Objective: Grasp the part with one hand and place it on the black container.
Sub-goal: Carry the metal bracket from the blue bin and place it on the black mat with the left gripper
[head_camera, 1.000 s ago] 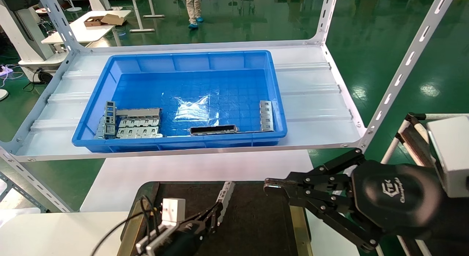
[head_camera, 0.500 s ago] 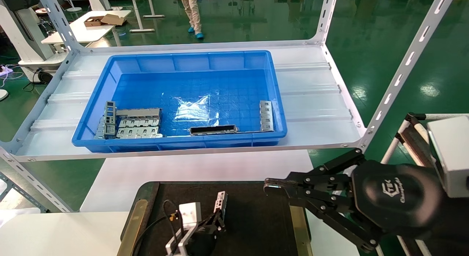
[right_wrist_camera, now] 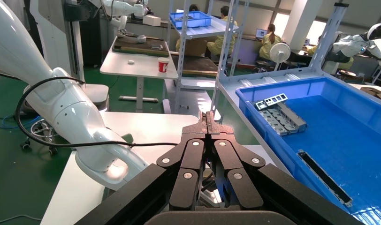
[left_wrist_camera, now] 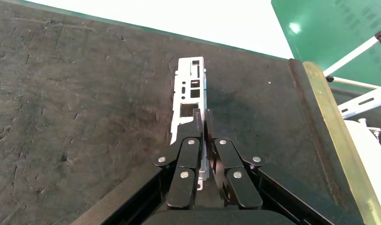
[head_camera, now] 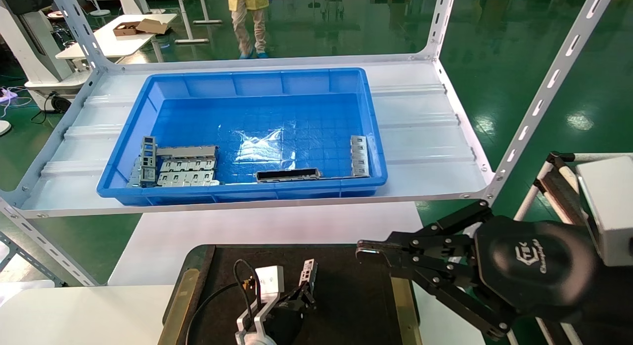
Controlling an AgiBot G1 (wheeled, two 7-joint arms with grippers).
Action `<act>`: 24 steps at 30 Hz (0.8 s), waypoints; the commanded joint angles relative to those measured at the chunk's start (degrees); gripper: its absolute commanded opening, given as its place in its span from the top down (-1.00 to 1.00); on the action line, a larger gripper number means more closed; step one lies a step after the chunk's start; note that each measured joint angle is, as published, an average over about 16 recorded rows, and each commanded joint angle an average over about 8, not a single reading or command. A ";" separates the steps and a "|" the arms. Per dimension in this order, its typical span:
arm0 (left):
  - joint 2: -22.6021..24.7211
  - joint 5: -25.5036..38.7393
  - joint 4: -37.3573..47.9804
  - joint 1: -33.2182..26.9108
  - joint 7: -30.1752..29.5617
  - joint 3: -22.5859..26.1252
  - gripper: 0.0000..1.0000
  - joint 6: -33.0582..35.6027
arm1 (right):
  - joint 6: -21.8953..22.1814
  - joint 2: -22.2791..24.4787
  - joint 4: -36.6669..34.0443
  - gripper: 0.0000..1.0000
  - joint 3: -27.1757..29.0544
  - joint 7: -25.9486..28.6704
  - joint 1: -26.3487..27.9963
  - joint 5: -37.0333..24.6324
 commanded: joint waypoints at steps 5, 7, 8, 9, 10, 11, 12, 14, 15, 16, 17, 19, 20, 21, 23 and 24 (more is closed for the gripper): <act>0.74 1.66 1.50 0.22 0.09 0.10 1.00 0.25 | 0.01 0.01 0.00 1.00 -0.02 -0.01 0.00 0.01; 0.98 2.65 2.12 0.50 -0.19 -0.04 1.00 0.75 | 0.01 0.01 0.00 0.77 -0.03 -0.01 0.01 0.02; 1.08 3.13 2.44 0.67 -0.37 -0.12 0.93 1.03 | 0.01 0.01 0.00 0.54 -0.03 -0.01 0.01 0.02; 1.17 3.57 2.75 0.84 -0.59 -0.23 0.81 1.33 | 0.01 0.01 0.00 0.29 -0.03 -0.02 0.01 0.02; 1.23 3.97 3.04 0.99 -0.79 -0.32 0.60 1.62 | 0.01 0.01 0.00 0.04 -0.03 -0.02 0.01 0.02; 1.29 4.37 3.33 1.15 -1.00 -0.42 0.35 1.92 | 0.02 0.02 0.00 -0.20 -0.04 -0.02 0.01 0.03; 1.34 4.74 3.60 1.30 -1.22 -0.53 0.10 2.21 | 0.02 0.02 0.00 -0.45 -0.04 -0.02 0.01 0.03; 1.43 5.39 4.07 1.57 -1.65 -0.76 -0.40 2.72 | 0.02 0.02 0.00 -0.87 -0.05 -0.02 0.01 0.03; 1.47 5.70 4.26 1.69 -1.88 -0.89 -0.64 2.94 | 0.02 0.02 0.00 -0.97 -0.05 -0.03 0.01 0.03; 1.51 5.98 4.41 1.79 -2.09 -1.02 -0.84 3.13 | 0.02 0.02 0.00 -1.00 -0.05 -0.03 0.01 0.04; 1.54 6.20 4.52 1.90 -2.35 -1.18 -0.96 3.30 | 0.02 0.02 0.00 -1.00 -0.06 -0.03 0.01 0.04; 1.59 6.46 4.64 2.07 -2.87 -1.49 -1.00 3.57 | 0.03 0.03 0.00 -1.00 -0.06 -0.03 0.01 0.04; 1.58 6.60 4.60 2.11 -3.06 -1.62 -1.00 3.69 | 0.03 0.03 0.00 -1.00 -0.07 -0.03 0.01 0.05; 1.56 6.72 4.51 2.14 -3.24 -1.74 -1.00 3.80 | 0.03 0.03 0.00 -1.00 -0.07 -0.03 0.02 0.05; 1.45 6.84 4.19 2.21 -3.55 -1.94 -1.00 3.98 | 0.03 0.03 0.00 -1.00 -0.08 -0.04 0.02 0.05; 1.38 6.84 3.97 2.24 -3.68 -2.03 -1.00 4.04 | 0.03 0.03 0.00 -1.00 -0.08 -0.04 0.02 0.05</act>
